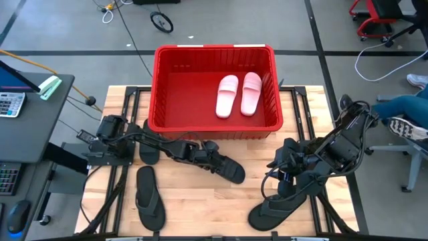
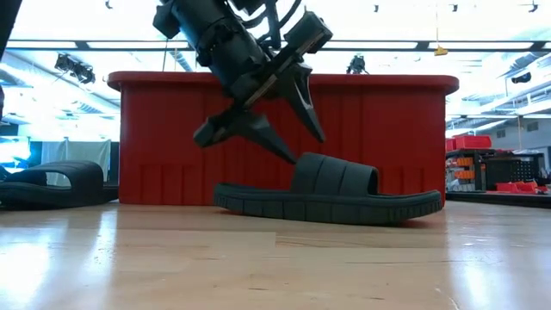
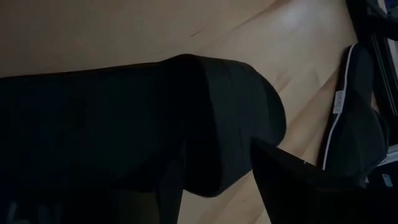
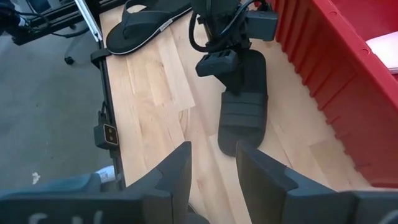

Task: Pick and place slides into bin
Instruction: Put the right black slipper into the red bin

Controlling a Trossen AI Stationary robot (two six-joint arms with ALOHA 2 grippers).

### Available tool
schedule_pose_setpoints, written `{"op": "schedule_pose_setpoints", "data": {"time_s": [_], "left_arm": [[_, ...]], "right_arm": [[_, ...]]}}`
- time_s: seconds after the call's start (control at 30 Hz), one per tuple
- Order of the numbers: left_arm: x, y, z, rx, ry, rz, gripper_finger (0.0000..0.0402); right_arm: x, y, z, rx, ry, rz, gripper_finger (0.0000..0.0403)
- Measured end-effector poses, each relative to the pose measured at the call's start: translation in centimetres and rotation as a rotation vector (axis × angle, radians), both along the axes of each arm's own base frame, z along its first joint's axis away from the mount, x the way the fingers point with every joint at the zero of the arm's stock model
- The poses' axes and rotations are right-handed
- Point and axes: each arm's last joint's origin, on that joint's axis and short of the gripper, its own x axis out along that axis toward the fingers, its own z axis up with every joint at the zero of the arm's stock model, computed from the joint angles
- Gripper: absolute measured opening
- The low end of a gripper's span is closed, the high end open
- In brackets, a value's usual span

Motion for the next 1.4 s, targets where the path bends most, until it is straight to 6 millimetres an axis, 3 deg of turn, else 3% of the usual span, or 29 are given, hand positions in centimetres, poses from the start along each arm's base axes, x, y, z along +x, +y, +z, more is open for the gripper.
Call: {"op": "schedule_pose_setpoints", "data": {"time_s": [0.37,0.5,0.63,0.77,0.93,1.1,1.23,1.4], "left_arm": [[1.4,-0.4,-1.9,-0.022,-0.060,0.004,0.0165],[1.5,-0.5,-1.7,-0.004,-0.082,-0.018,0.0119],[1.8,-0.5,-1.3,0.001,-0.114,-0.031,0.0029],[2.5,-1.0,0.0,-0.026,-0.252,-0.048,0.0019],[3.1,-2.5,4.7,-0.067,-0.573,-0.093,0.0011],[2.4,-2.6,10.6,0.079,-0.714,-0.099,0.0011],[1.2,-0.5,15.4,0.255,-0.761,-0.034,0.0011],[-0.8,4.0,20.7,0.462,-0.752,0.045,0.0011]], "right_arm": [[0.1,0.0,0.0,0.000,-0.008,-0.005,0.0132],[0.1,0.1,0.0,0.002,-0.012,-0.005,0.0132],[0.1,0.1,0.0,0.000,-0.015,-0.008,0.0132],[0.1,0.0,0.1,-0.007,-0.021,-0.014,0.0132],[0.0,-0.1,0.1,-0.009,-0.020,-0.014,0.0132],[-1.4,-0.5,1.1,0.021,-0.060,0.010,0.0132],[-2.4,-0.8,1.9,0.021,-0.117,0.002,0.0132],[-2.8,-1.1,2.3,0.018,-0.155,-0.016,0.0132]]}}
